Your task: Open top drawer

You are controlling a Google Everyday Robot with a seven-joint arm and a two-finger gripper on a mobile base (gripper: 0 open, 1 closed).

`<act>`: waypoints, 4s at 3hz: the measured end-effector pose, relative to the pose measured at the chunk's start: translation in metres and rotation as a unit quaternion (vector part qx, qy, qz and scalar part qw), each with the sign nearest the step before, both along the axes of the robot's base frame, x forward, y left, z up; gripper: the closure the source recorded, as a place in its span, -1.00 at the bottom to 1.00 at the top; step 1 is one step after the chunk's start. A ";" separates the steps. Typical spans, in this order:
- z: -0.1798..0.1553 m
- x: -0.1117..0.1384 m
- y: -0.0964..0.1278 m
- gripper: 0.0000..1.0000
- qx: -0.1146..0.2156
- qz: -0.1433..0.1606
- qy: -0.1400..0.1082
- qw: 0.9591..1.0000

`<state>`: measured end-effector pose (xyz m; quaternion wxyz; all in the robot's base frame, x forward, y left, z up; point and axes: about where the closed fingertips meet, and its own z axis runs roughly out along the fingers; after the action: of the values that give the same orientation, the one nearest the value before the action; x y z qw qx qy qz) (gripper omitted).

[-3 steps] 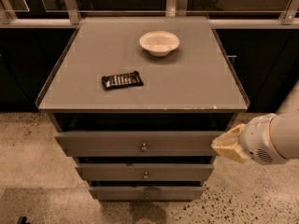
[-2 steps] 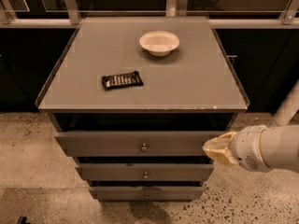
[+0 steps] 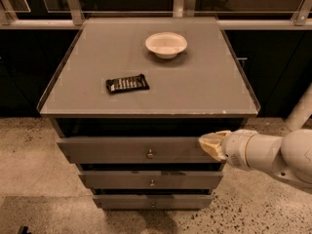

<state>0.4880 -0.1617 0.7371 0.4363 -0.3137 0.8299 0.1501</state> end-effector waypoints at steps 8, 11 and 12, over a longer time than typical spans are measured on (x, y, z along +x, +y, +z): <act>-0.052 0.073 0.006 1.00 0.016 -0.013 0.004 1.000; -0.069 0.087 0.017 1.00 0.012 -0.016 0.030 0.999; -0.071 0.083 0.018 1.00 -0.003 -0.005 0.044 0.999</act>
Offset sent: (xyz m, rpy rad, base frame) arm 0.0390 0.0093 -0.0325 0.0384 -0.0096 0.0486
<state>0.5705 -0.1434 0.6662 0.3988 -0.3041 0.8504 0.1590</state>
